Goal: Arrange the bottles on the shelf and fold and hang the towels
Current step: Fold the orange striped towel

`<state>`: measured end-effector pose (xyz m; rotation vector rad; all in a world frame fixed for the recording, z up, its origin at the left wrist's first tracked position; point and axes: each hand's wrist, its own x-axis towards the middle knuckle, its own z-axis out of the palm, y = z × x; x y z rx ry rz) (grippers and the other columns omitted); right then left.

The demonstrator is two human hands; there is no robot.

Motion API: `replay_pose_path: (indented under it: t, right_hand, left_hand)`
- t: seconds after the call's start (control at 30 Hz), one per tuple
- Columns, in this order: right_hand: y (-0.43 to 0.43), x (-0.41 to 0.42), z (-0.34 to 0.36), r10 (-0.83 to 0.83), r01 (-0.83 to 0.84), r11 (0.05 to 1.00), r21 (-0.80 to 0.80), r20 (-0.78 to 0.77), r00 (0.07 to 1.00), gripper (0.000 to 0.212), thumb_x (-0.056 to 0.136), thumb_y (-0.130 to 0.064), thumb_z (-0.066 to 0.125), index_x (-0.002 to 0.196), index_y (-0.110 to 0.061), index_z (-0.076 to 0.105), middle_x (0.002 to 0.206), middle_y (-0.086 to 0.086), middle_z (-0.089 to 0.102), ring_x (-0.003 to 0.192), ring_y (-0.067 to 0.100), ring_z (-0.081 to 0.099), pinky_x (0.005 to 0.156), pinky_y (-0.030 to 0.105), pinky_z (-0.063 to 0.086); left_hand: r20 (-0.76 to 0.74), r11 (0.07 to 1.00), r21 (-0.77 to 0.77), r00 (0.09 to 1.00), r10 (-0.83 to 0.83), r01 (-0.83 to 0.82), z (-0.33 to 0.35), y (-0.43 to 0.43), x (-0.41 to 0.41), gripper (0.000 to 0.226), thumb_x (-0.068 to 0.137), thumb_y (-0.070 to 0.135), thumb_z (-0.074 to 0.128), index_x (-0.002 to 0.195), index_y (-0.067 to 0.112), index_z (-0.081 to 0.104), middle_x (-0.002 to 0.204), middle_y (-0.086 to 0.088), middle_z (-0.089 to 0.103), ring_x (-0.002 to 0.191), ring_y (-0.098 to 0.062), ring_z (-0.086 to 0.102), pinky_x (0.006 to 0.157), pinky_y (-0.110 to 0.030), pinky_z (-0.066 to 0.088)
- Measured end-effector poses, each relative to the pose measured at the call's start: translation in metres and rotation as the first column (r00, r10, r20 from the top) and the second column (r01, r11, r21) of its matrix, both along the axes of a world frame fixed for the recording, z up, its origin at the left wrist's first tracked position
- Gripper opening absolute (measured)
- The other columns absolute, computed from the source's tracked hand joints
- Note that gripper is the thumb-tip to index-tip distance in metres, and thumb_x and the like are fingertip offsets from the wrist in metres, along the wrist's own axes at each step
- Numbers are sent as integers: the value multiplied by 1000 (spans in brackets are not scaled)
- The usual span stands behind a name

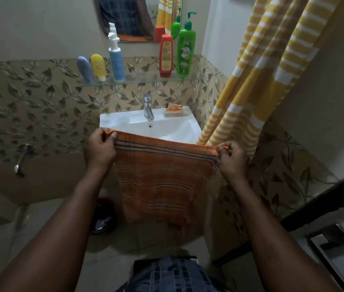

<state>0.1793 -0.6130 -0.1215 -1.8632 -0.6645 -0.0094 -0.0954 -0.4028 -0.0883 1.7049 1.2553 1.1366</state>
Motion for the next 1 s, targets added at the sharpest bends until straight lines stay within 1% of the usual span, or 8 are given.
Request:
replay_pose_path:
  t: [0.17,0.23,0.47,0.57,0.77,0.87,0.93,1.0]
  right_hand:
    - [4,-1,13,-27,27,1000,0,31,999,5,94,-17,72,90,-19,70,78,-5,66,76,13,61,67,30,46]
    - [6,-1,16,-22,22,1000,-1,45,999,6,96,-20,71,90,-19,68,79,-5,67,74,11,60,62,21,42]
    - [14,7,20,-53,54,998,32,-37,998,7,96,-23,73,93,-17,71,76,-5,66,75,16,63,67,26,45]
    - [16,9,19,-51,53,998,41,-50,997,7,95,-26,73,91,-21,69,75,-4,67,75,18,65,70,31,51]
    - [21,1,20,-186,195,978,68,-120,975,15,91,-28,78,83,-20,67,75,-1,68,74,20,66,72,35,53]
    - [20,-19,19,-270,287,955,75,-176,946,17,91,-29,77,82,-21,66,79,0,69,79,23,68,74,36,52]
    - [19,-40,17,-262,275,960,47,-190,946,16,92,-29,76,82,-22,66,80,-1,69,80,24,67,70,31,44]
    - [21,-63,9,-178,192,981,39,-225,958,19,89,-32,78,77,-22,65,77,-1,73,77,25,70,71,36,51]
  left_hand:
    - [17,1000,-17,1000,-8,8,4,6,-6,21,89,43,63,98,25,69,90,2,74,90,-29,72,82,-53,61]
    - [38,999,-44,999,-11,13,5,9,-8,19,88,46,64,96,30,70,90,3,76,89,-27,74,82,-55,62]
    - [59,995,-99,998,-6,12,4,9,-12,12,88,36,76,82,26,71,87,-1,78,87,-28,77,82,-56,63]
    - [60,994,-103,998,-13,19,2,7,-14,17,83,42,76,83,26,73,84,1,79,83,-26,77,80,-56,63]
    - [100,988,-130,991,92,-78,-2,-4,-1,18,77,46,75,79,29,71,76,3,76,73,-20,77,75,-49,65]
    - [45,974,-153,983,177,-169,5,-31,18,11,80,33,72,79,23,66,71,7,68,78,-25,71,74,-35,57]
    - [12,971,-154,982,188,-184,6,-58,29,8,85,24,71,82,18,66,73,6,65,80,-26,67,69,-32,47]
    - [25,980,-154,991,134,-128,5,-82,40,11,88,23,73,86,13,68,78,3,68,79,-24,67,66,-32,48]
